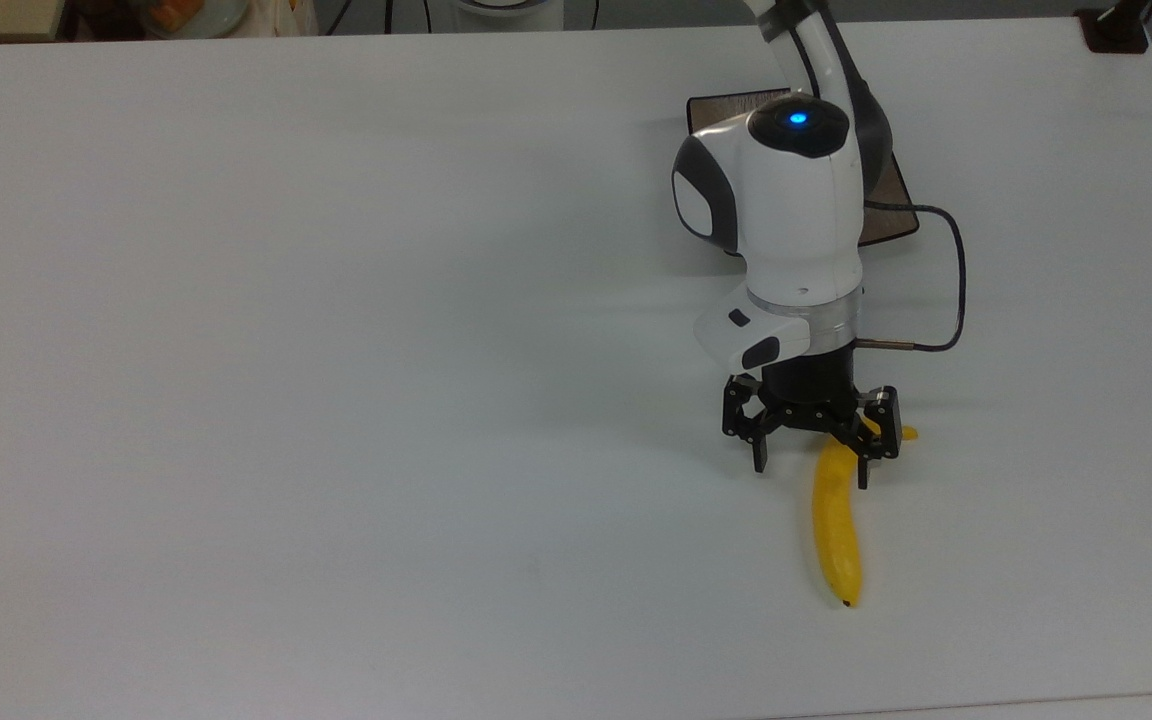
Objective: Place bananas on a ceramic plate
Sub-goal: 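Lower the open gripper over the middle of the banana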
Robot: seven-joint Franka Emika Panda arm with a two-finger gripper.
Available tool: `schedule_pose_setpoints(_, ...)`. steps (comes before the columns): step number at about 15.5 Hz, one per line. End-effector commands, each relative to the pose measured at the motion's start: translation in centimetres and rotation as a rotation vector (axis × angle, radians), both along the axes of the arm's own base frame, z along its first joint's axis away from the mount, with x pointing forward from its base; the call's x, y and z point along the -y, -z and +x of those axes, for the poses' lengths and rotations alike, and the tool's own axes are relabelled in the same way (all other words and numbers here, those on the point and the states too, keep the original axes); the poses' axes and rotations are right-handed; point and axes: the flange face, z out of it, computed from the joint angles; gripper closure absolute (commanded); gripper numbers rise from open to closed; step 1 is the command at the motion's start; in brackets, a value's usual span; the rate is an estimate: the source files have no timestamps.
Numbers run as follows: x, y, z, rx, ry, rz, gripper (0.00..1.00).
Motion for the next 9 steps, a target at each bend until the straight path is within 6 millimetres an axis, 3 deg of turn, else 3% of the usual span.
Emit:
schedule_pose_setpoints(1, -1.8, 1.4, 0.5, 0.041, 0.011, -0.001, 0.00)
schedule_pose_setpoints(8, -2.6, 2.7, 0.2, 0.045, -0.013, -0.027, 0.00)
schedule_pose_setpoints(9, -2.6, 2.7, 0.2, 0.048, -0.018, -0.035, 0.09)
